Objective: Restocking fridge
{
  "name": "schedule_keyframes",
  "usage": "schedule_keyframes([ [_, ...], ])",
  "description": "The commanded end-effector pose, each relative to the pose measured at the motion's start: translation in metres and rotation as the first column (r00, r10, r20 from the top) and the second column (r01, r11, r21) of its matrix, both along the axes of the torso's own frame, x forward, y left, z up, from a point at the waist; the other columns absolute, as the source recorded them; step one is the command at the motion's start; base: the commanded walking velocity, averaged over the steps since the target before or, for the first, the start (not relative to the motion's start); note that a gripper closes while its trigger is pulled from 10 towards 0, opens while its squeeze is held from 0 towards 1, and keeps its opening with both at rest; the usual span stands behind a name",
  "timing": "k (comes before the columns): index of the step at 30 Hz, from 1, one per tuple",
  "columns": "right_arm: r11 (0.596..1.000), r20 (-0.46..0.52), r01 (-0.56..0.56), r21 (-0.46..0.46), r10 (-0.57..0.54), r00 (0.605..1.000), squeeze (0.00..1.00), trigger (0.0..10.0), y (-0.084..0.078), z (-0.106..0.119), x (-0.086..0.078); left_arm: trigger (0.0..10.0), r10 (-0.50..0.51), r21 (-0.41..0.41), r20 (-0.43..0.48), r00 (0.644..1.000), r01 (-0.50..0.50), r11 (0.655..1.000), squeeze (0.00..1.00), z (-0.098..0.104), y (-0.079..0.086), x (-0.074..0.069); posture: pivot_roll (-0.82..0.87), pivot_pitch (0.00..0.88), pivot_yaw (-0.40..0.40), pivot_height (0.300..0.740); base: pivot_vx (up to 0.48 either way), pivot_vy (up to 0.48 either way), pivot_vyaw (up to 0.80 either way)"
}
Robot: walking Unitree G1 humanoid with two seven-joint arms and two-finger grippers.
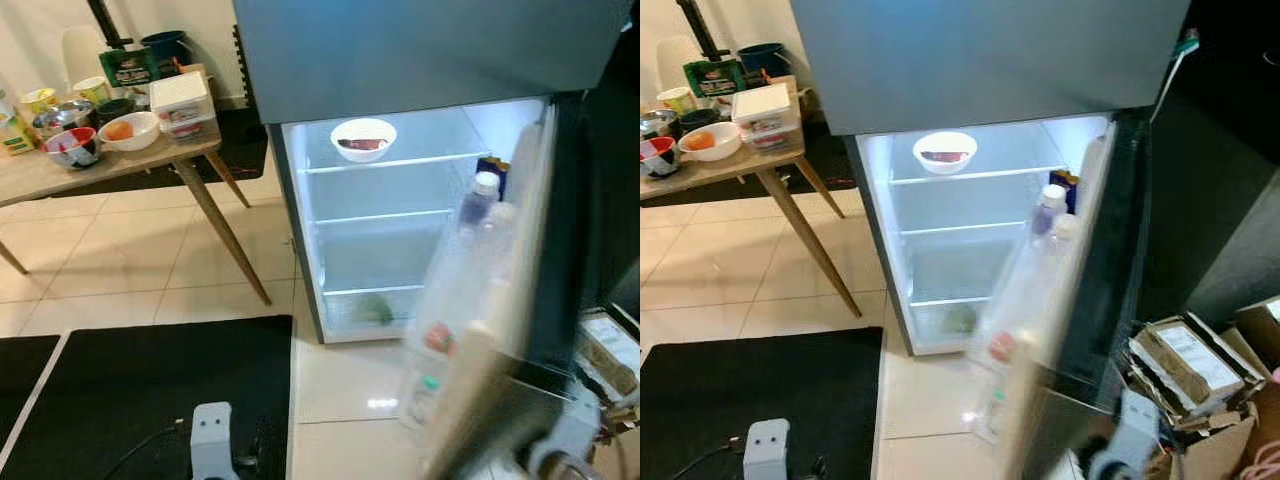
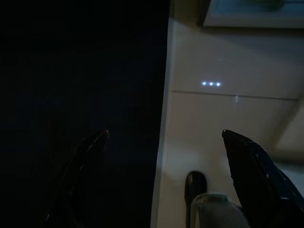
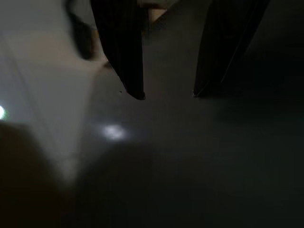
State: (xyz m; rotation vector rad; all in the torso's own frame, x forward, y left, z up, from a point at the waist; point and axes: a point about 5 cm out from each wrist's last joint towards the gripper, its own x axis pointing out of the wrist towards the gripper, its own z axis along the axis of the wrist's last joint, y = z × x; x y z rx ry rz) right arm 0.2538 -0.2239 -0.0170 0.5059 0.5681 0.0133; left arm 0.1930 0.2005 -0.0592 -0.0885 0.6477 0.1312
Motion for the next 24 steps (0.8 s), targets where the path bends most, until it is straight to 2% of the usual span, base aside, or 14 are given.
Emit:
schedule_keyframes([
  [1,0.984,0.143,-0.139,0.108,0.123,0.982,0.00,10.0,0.034,0.019,0.015,10.0,0.029,0.005,-0.019,0.999,-0.029,1.000,0.00,-0.003,0.007,-0.007,-0.02,0.103,0.085,0.740,0.000,0.000,0.00],
  [2,0.955,0.264,-0.243,0.172,0.193,0.945,0.00,10.0,0.056,0.037,0.021,10.0,0.032,0.004,-0.019,0.999,-0.031,0.999,0.00,-0.003,0.007,-0.008,-0.02,0.102,0.085,0.740,0.000,0.000,0.00],
  [3,0.955,0.264,-0.243,0.172,0.193,0.945,0.00,10.0,0.056,0.037,0.021,10.0,0.032,0.004,-0.019,0.999,-0.031,0.999,0.00,-0.003,0.007,-0.008,-0.02,0.102,0.085,0.740,0.000,0.000,0.00],
  [5,0.876,0.444,-0.407,0.257,0.267,0.855,0.00,10.0,0.086,0.069,0.025,10.0,0.034,0.002,-0.017,0.999,-0.034,0.999,0.00,-0.003,0.007,-0.008,-0.02,0.102,0.085,0.740,0.000,0.000,0.00],
  [9,0.846,0.510,-0.460,0.270,0.280,0.813,0.00,10.0,0.092,0.082,0.027,10.0,0.032,-0.001,-0.014,0.999,-0.032,0.999,0.00,-0.003,0.006,-0.007,-0.02,0.102,0.085,0.740,0.000,0.000,0.00],
  [11,0.888,0.456,-0.395,0.234,0.259,0.852,0.00,10.0,0.078,0.070,0.029,10.0,0.030,-0.006,-0.008,1.000,-0.030,1.000,0.00,-0.003,0.005,-0.005,-0.02,0.099,0.084,0.740,0.000,0.000,0.00],
  [12,0.888,0.456,-0.395,0.234,0.259,0.852,0.00,10.0,0.078,0.070,0.029,10.0,0.030,-0.006,-0.008,1.000,-0.030,1.000,0.00,-0.003,0.005,-0.005,-0.02,0.099,0.084,0.740,0.000,0.000,0.00],
  [13,0.919,0.388,-0.346,0.189,0.254,0.886,0.00,10.0,0.067,0.056,0.027,10.0,0.027,-0.009,-0.006,1.000,-0.027,1.000,0.00,-0.003,0.004,-0.005,-0.02,0.099,0.084,0.740,0.000,0.000,0.00],
  [14,0.919,0.388,-0.346,0.189,0.254,0.886,0.00,10.0,0.067,0.056,0.027,10.0,0.027,-0.009,-0.006,1.000,-0.027,1.000,0.00,-0.003,0.004,-0.005,-0.02,0.099,0.084,0.740,0.000,0.000,0.00],
  [16,0.948,0.272,-0.294,0.123,0.252,0.929,0.00,10.0,0.054,0.037,0.020,10.0,0.023,-0.012,-0.004,1.000,-0.023,1.000,0.00,-0.002,0.003,-0.004,-0.02,0.099,0.084,0.740,0.000,0.000,0.00],
  [17,0.958,0.203,-0.279,0.070,0.260,0.944,0.00,10.0,0.047,0.025,0.013,10.0,0.019,-0.015,-0.003,1.000,-0.019,1.000,0.00,-0.002,0.003,-0.004,-0.02,0.097,0.086,0.740,0.000,0.000,0.00],
  [18,0.958,0.203,-0.279,0.070,0.260,0.944,0.00,10.0,0.047,0.025,0.013,10.0,0.019,-0.015,-0.003,1.000,-0.019,1.000,0.00,-0.002,0.003,-0.004,-0.02,0.097,0.086,0.740,0.000,0.000,0.00],
  [21,0.983,-0.004,-0.173,-0.066,0.173,0.985,0.00,10.0,0.020,-0.004,-0.012,10.0,0.012,-0.018,-0.001,1.000,-0.012,1.000,0.00,-0.002,0.001,-0.002,-0.02,0.096,0.086,0.740,0.000,0.000,0.00],
  [24,0.986,-0.073,-0.114,-0.120,0.105,0.992,0.00,10.0,0.006,-0.013,-0.024,10.0,0.009,-0.020,0.001,1.000,-0.009,1.000,0.00,-0.002,0.001,-0.001,-0.02,0.096,0.086,0.740,0.000,0.000,0.00],
])
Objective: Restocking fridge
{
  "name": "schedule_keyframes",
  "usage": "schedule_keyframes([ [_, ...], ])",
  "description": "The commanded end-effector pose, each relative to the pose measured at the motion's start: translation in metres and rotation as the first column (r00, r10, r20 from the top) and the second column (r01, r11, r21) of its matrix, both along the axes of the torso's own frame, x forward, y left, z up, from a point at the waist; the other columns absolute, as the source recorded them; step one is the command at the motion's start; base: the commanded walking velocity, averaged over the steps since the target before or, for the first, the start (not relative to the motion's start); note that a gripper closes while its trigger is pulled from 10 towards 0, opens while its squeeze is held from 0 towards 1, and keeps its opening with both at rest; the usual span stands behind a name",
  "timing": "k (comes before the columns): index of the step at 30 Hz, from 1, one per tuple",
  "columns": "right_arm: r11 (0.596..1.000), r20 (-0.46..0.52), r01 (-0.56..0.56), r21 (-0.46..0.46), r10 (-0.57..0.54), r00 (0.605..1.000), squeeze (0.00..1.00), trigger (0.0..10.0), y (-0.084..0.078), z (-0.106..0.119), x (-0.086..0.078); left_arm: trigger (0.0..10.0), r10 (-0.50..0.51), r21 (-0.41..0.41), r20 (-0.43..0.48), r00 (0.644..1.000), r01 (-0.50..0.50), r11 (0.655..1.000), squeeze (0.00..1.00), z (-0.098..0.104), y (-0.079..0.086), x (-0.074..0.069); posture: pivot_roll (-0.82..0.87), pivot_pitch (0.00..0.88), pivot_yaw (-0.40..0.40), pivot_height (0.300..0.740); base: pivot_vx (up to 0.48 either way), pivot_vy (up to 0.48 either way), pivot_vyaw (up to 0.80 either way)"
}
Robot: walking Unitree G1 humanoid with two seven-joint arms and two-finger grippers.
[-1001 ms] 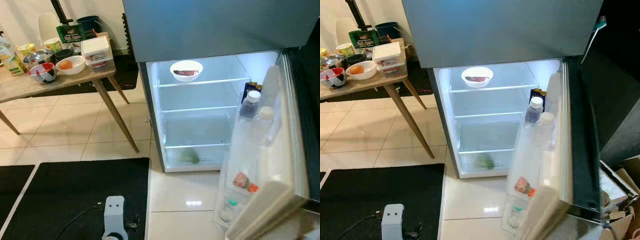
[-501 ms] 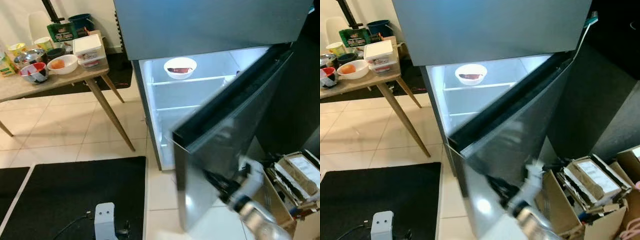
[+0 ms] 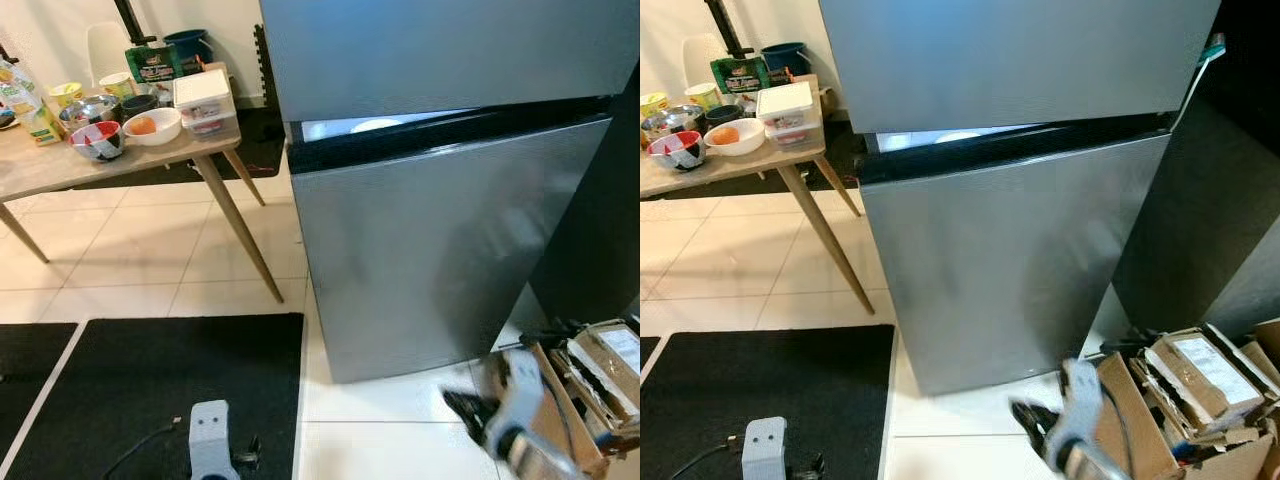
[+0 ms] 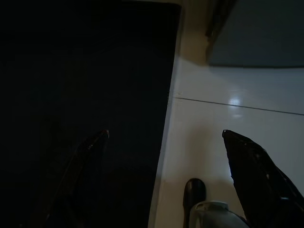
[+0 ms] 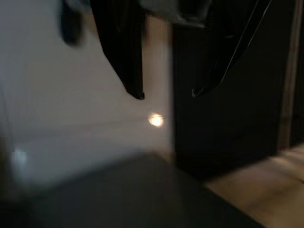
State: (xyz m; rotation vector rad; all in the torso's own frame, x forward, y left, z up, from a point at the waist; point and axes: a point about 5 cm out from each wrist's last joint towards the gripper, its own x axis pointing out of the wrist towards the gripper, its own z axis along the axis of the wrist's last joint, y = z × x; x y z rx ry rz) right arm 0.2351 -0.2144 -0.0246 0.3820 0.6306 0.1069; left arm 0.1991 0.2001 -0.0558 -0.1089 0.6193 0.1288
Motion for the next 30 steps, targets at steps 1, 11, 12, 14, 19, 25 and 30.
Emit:
schedule_keyframes([
  [1,0.999,-0.030,0.024,-0.038,-0.025,0.999,0.00,10.0,-0.004,-0.005,-0.005,10.0,0.004,-0.002,-0.029,1.000,-0.004,1.000,0.00,-0.005,0.001,-0.007,-0.02,0.096,0.086,0.740,0.000,0.000,0.00],
  [11,0.897,-0.187,0.120,-0.425,-0.216,0.958,0.00,10.0,-0.057,-0.032,-0.053,10.0,-0.066,-0.008,-0.051,0.997,0.066,0.998,0.00,-0.007,-0.005,-0.006,-0.03,0.098,0.091,0.740,0.000,0.000,0.00],
  [12,0.887,-0.182,0.134,-0.443,-0.236,0.955,0.00,10.0,-0.059,-0.032,-0.054,10.0,-0.096,-0.007,-0.060,0.994,0.096,0.995,0.00,-0.007,-0.008,-0.006,-0.03,0.098,0.091,0.740,0.000,0.000,0.00],
  [14,0.877,-0.168,0.150,-0.457,-0.251,0.953,0.00,10.0,-0.059,-0.032,-0.054,10.0,-0.151,0.009,-0.082,0.985,0.152,0.988,0.00,-0.009,-0.013,-0.005,-0.03,0.102,0.093,0.740,0.000,0.000,0.00],
  [19,0.877,-0.145,0.099,-0.471,-0.188,0.971,0.00,10.0,-0.046,-0.031,-0.043,10.0,-0.189,0.023,-0.099,0.977,0.192,0.981,0.00,-0.007,-0.021,0.002,-0.03,0.109,0.091,0.740,0.000,0.000,0.00],
  [25,0.823,-0.115,-0.009,-0.567,-0.068,0.991,0.00,10.0,-0.034,-0.030,-0.035,10.0,-0.256,0.034,-0.083,0.963,0.259,0.965,0.00,-0.002,-0.029,0.011,-0.01,0.113,0.074,0.740,0.000,0.000,0.00],
  [30,0.830,-0.108,0.028,-0.557,-0.106,0.989,0.00,10.0,-0.034,-0.030,-0.035,10.0,-0.259,0.033,-0.074,0.963,0.261,0.965,0.00,0.001,-0.030,0.016,-0.01,0.117,0.070,0.740,0.000,0.000,0.00],
])
